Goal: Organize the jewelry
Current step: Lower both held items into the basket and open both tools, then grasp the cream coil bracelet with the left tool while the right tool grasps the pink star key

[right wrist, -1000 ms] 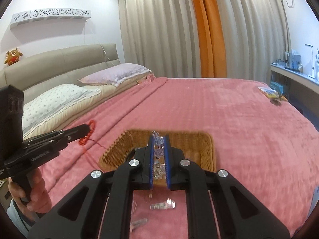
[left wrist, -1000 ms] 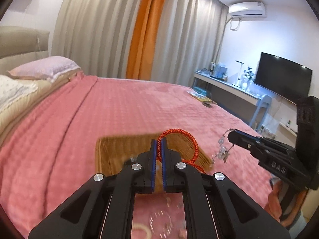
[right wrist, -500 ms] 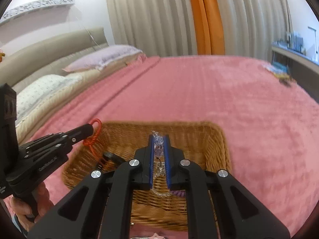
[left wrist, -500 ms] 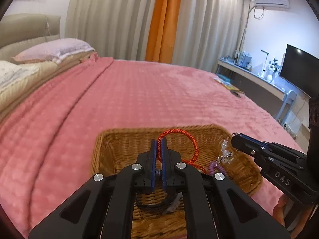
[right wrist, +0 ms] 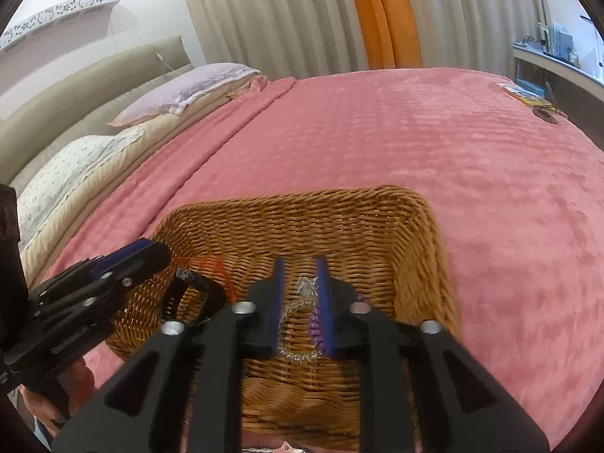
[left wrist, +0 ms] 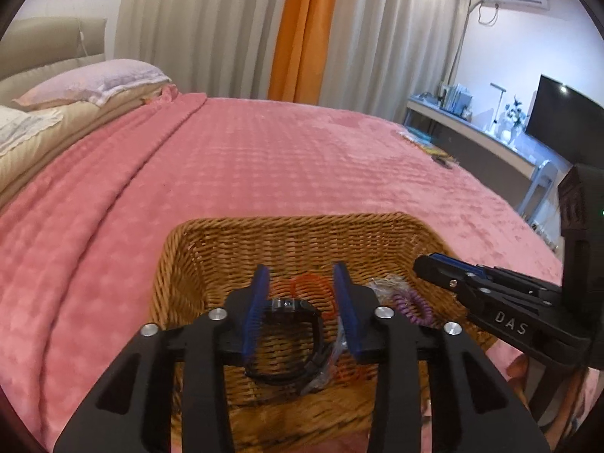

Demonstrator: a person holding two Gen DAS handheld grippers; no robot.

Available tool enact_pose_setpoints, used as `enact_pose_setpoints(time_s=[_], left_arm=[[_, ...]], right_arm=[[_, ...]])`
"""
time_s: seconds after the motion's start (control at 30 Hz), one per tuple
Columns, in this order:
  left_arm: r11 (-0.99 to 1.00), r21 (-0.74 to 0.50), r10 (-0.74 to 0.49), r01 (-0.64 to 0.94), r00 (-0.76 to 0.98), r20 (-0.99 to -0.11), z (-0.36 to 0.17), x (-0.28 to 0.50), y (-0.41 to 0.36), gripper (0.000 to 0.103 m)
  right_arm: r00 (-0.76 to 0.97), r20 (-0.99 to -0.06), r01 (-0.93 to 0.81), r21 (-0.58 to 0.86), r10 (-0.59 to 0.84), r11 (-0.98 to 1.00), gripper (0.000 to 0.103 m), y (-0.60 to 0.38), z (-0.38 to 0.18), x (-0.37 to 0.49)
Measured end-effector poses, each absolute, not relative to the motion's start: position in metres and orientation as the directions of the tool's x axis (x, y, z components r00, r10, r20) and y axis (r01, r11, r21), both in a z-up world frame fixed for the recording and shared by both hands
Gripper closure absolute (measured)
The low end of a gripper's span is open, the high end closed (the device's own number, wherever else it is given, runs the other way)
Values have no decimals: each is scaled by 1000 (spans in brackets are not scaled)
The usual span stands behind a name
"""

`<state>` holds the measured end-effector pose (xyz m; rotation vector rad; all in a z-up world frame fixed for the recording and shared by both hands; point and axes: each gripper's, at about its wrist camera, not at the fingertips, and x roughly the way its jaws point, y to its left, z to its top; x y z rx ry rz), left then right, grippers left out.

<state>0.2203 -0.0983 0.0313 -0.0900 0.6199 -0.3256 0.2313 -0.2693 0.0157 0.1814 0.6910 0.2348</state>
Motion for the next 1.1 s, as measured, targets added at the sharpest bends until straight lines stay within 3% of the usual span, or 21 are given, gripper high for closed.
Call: enact_pose_setpoints(time_s=[0.1,0.4,0.53,1.1], left_arm=[[941,-191,-337,278,776,-533,41,208,-95,63],[931,-208,-365,301,803,-472,69,142,-72,62],[934,-219,-354,281,806,-475,67,110,-52,62],[949,-242,-315,202,655,-687,-31,100,-23,64]], right_arm=[[758,-589,-149,260,279,954,59,-275,21,224],[788,-530,-177,291,313,940,58,-281,53,160],[774,-549,-181,285,315,941,58,-277,47,128],[571,-753,-74,348,326,934,58,-260,-41,120]])
